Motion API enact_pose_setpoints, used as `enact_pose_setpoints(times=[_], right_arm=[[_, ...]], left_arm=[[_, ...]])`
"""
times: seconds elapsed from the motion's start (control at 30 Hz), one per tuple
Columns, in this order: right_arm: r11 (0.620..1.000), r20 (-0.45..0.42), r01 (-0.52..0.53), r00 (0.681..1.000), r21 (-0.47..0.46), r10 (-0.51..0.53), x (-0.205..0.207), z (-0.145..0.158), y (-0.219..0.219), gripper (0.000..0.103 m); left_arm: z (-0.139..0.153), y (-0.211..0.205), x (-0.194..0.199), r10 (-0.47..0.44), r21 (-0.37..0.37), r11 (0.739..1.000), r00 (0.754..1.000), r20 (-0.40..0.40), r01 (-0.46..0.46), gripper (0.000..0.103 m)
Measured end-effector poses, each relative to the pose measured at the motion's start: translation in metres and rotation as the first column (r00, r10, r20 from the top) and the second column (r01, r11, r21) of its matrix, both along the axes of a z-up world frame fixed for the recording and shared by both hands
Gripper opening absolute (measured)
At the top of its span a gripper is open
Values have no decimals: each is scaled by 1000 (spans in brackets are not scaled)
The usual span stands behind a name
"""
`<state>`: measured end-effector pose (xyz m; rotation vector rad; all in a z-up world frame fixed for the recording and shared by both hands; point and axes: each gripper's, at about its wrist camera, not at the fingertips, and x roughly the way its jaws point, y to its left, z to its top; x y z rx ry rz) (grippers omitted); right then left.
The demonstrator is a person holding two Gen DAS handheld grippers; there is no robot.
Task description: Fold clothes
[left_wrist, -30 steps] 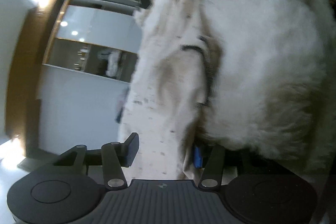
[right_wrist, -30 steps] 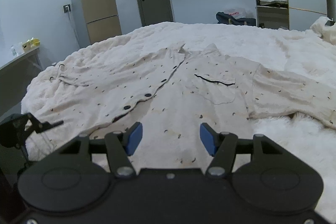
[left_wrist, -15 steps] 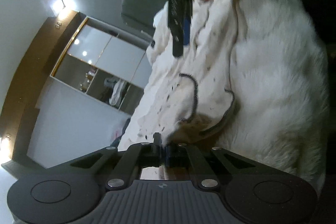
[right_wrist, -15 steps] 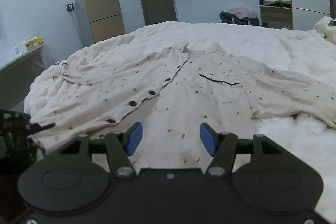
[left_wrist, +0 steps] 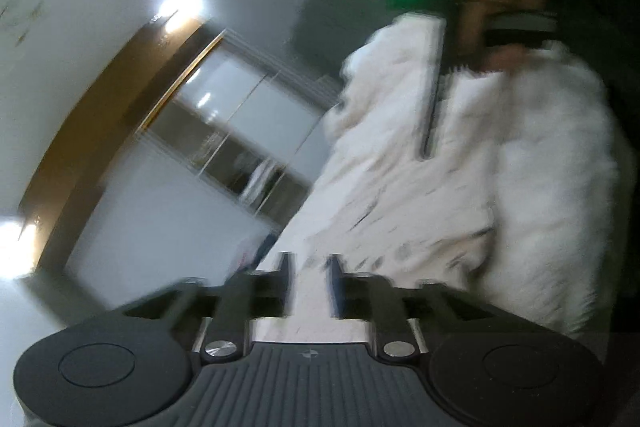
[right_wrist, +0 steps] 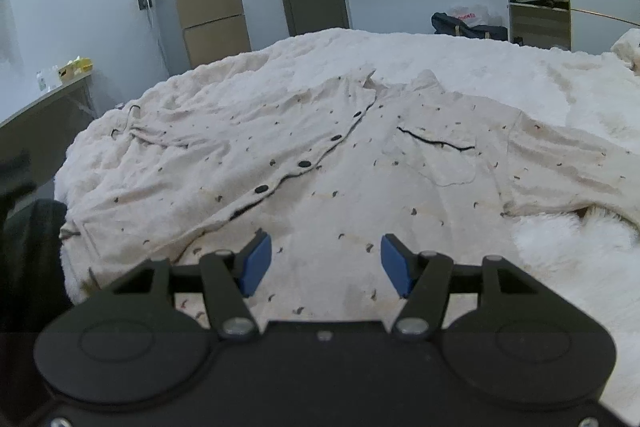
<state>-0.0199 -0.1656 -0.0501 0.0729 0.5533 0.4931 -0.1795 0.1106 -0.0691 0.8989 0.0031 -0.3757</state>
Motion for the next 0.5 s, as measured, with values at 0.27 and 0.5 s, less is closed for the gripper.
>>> enact_pose_setpoints(times=[0.27,0.5], right_arm=[[1000,-6,-4,1000,-10,4,1,-2,2,59],[1000,-11,-8,1000,-18,7,2,-4,4,59]], left_arm=[[0,55,57,180,-19,977,870,-458,-213,43],[-14,54,82,210,34,969,751,-626,-243,9]])
